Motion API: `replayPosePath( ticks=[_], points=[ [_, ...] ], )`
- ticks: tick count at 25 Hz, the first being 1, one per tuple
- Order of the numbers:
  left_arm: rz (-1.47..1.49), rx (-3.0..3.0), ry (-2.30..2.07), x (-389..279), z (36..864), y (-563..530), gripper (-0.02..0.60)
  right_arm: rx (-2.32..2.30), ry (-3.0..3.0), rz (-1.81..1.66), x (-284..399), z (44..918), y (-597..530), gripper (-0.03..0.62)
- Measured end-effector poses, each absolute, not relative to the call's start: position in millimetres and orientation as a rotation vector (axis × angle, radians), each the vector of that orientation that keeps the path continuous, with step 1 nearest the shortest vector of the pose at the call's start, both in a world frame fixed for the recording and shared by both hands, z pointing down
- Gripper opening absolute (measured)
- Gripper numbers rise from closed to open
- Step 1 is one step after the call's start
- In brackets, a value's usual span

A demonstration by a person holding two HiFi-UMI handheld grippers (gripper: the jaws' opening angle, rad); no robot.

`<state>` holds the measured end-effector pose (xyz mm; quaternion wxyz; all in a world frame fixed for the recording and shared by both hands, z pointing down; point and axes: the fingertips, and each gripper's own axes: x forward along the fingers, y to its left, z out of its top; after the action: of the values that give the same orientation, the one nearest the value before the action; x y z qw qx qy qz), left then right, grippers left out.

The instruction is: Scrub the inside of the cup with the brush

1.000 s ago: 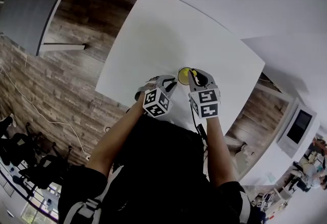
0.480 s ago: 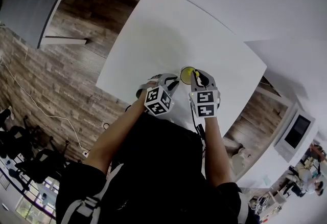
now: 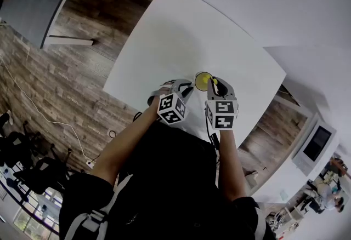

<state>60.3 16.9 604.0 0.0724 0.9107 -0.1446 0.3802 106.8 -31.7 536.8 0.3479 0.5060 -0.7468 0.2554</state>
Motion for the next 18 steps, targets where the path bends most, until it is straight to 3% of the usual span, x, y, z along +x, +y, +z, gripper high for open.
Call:
replayPosePath(
  ticks=[9,18],
  points=[
    [1.135,2.736,-0.432,61.2,603.9,17.4,0.058,1.423,-1.913,0.714,120.2,501.1,-24.8,0.031],
    [1.14,2.738,-0.433,62.5,604.4,16.1,0.058,1.379,-1.847,0.808,120.0,553.5,-17.7,0.031]
  ],
)
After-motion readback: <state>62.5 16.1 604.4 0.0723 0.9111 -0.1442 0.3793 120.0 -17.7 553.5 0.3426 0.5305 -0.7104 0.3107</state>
